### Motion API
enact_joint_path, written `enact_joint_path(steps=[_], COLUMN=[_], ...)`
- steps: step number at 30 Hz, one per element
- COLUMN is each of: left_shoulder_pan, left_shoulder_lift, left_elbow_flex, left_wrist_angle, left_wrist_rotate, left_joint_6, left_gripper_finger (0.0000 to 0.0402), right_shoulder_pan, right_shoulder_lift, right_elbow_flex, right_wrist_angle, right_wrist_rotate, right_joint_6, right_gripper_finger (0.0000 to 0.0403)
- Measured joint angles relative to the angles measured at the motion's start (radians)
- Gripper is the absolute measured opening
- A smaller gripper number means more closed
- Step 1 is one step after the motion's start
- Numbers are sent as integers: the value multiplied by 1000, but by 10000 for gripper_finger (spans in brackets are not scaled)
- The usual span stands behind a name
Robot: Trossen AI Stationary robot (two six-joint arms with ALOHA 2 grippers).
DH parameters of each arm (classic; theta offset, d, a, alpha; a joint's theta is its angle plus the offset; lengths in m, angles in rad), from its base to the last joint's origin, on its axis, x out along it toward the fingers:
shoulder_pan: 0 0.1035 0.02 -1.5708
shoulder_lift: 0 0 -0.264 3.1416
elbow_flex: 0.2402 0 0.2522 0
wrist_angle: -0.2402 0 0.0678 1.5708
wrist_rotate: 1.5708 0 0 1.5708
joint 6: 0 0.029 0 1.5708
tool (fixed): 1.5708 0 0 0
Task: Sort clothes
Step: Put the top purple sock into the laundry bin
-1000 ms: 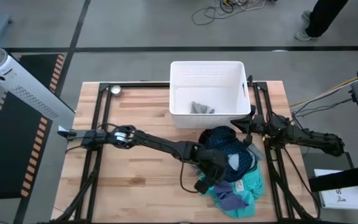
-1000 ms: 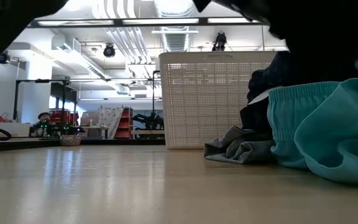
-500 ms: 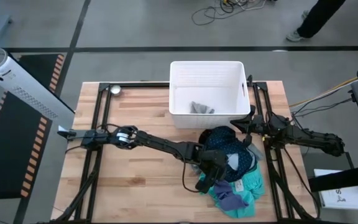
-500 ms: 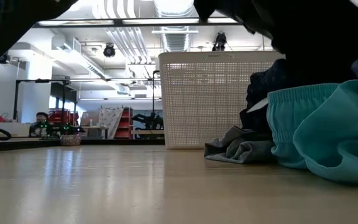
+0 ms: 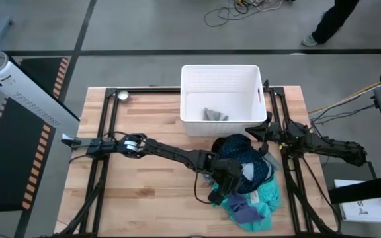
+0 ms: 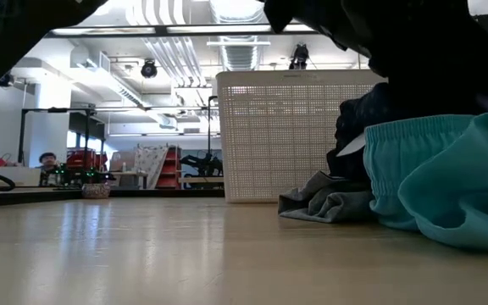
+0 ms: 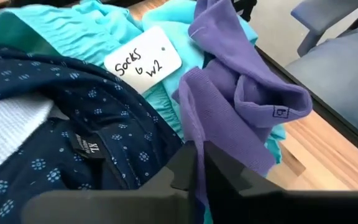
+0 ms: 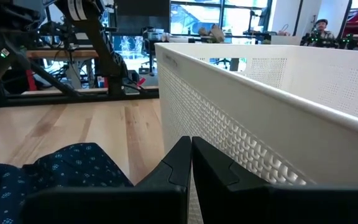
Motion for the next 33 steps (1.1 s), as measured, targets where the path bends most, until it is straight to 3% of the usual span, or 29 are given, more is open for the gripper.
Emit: enact_joint_path(steps=[6, 21, 33], left_shoulder_pan=[3, 11, 113], left_shoulder_lift=[-25, -266, -422], left_elbow_flex=[12, 16, 16], left_wrist_angle=[-39, -47, -49], left_wrist_rotate=[-70, -291, -387], left_joint_6=[17, 16, 67], left_gripper_finger=[2, 0, 0], right_shoulder_pan=[0, 0, 0], right_shoulder_lift=[0, 0, 0], right_elbow_flex=[0, 0, 0], right_wrist_angle=[-1, -3, -4], right_wrist_rotate=[0, -1, -1], right_joint_6=[4, 11, 11], right_gripper_finger=[0, 0, 0])
